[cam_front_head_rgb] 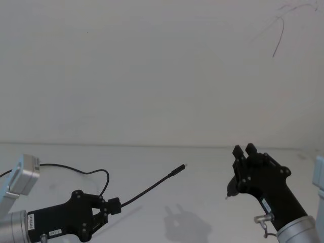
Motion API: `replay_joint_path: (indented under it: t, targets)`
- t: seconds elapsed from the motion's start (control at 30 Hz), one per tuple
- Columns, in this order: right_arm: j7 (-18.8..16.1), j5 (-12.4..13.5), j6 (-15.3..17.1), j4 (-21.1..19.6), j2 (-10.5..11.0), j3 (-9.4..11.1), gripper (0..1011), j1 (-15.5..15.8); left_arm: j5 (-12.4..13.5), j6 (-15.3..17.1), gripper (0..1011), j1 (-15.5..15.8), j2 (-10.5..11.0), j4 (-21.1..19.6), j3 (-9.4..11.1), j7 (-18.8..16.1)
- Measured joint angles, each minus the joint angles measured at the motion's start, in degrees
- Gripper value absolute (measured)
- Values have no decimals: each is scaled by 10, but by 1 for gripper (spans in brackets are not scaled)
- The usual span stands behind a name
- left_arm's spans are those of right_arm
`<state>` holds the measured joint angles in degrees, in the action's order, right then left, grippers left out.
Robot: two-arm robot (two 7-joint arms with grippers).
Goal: Pick up the data cable with the one hand.
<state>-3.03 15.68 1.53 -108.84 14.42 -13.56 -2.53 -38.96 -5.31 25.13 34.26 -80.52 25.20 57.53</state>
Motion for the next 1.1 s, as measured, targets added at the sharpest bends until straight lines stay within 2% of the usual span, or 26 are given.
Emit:
replay_joint_path:
  t: [0.43, 1.1]
  targets:
    - [-11, 12, 4, -22, -11, 5, 251, -6, -3, -1, 40, 0, 1, 0, -1, 2]
    - [-39, 22, 2, -24, -23, 5, 251, -23, -4, -1, 40, 0, 1, 0, -1, 4]
